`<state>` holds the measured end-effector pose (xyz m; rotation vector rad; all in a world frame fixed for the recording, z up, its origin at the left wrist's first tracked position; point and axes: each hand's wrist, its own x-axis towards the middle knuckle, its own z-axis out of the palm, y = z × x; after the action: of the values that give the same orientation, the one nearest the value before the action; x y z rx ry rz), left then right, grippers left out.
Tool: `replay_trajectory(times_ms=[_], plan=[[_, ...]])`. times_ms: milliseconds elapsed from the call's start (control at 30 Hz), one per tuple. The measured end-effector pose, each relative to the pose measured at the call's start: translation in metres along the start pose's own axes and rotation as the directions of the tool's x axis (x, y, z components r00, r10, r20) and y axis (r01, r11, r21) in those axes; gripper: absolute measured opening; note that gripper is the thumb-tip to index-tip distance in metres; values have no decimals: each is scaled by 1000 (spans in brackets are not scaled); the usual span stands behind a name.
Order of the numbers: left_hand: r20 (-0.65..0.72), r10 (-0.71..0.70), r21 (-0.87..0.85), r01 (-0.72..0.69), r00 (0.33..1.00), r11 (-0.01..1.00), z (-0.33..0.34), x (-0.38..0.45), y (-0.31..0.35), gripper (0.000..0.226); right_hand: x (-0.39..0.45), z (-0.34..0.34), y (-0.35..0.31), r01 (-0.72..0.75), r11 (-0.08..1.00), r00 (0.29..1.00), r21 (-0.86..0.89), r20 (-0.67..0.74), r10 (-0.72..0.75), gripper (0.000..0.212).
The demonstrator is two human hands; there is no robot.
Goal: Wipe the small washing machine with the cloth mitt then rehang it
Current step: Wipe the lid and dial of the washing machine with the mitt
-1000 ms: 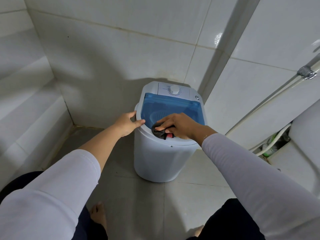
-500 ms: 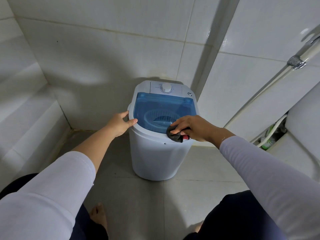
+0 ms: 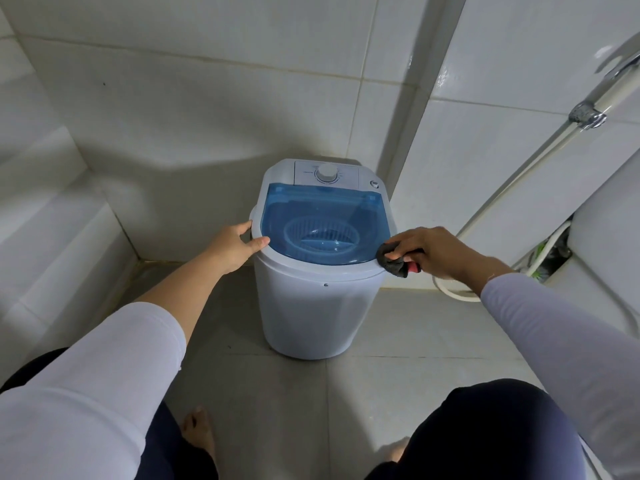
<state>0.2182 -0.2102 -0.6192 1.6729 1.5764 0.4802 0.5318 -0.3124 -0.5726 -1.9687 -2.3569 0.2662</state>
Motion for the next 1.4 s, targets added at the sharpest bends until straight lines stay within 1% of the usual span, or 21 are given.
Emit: replay_trajectory(times_ms=[33, 100, 200, 233, 267, 367, 500, 633, 767, 867, 900, 933, 1000, 1067, 1167, 1267, 1333, 1400], plan=[[0, 4, 18, -4, 1000, 1000, 0, 0, 1, 67, 4, -7, 3, 3, 999, 1000, -53, 19, -2, 29], [-1, 10, 52, -10, 1000, 999, -1, -1, 3, 67, 14, -22, 5, -14, 996, 999, -85, -33, 12, 28], [-3, 15, 91, -15, 1000, 996, -1, -1, 3, 66, 33, -31, -6, -44, 999, 983, 14, -180, 46, 31], [0, 15, 92, -15, 1000, 996, -1, -1, 3, 66, 39, -30, -12, -41, 998, 979, 52, -197, 51, 32], [1, 13, 93, -13, 1000, 996, -1, -2, 3, 66, 45, -25, -19, -32, 997, 981, 68, -188, 45, 33], [8, 13, 100, -13, 1000, 995, -1, -2, 4, 66, 55, -5, -31, 19, 999, 992, 36, -124, -14, 33], [5, 12, 120, -12, 1000, 993, -2, -3, 4, 65, 51, 7, -28, -10, 997, 993, 73, -120, 19, 34], [8, 16, 102, -17, 1000, 995, -3, -5, 4, 66, 40, 9, -14, -53, 995, 992, 84, -113, 62, 33], [3, 22, 95, -22, 1000, 995, -1, -7, 7, 64, 27, 7, -4, -101, 994, 988, 49, -113, 105, 31], [0, 22, 77, -22, 1000, 997, 0, -9, 9, 63, 22, -2, 1, -104, 992, 992, -74, -85, 98, 31], [0, 20, 71, -20, 1000, 997, 0, -10, 10, 63, 23, -6, 0, -110, 985, 989, -136, -112, 95, 32], [1, 19, 63, -19, 1000, 998, 0, -10, 10, 63, 24, -10, -2, -132, 974, 980, -183, -174, 100, 34], [5, 12, 28, -12, 1000, 1000, 0, -11, 11, 62, 28, -16, -11, -183, 961, 939, -208, -325, 109, 37], [4, -3, -10, 3, 1000, 1000, 0, -11, 11, 63, 36, -19, -25, -168, 959, 909, -226, -412, 62, 42], [8, -20, -72, 20, 1000, 997, 0, -11, 13, 59, 51, -19, -46, -73, 961, 870, -266, -488, -69, 57], [15, -15, -102, 16, 1000, 995, 0, -11, 16, 52, 64, -9, -66, -28, 948, 849, -317, -509, -145, 70], [18, -13, -126, 15, 1000, 992, -1, -11, 15, 51, 72, -1, -78, -7, 939, 856, -343, -488, -172, 70], [30, 6, -149, -1, 1000, 989, -2, -11, 13, 52, 77, 9, -86, 27, 916, 862, -399, -455, -224, 60]])
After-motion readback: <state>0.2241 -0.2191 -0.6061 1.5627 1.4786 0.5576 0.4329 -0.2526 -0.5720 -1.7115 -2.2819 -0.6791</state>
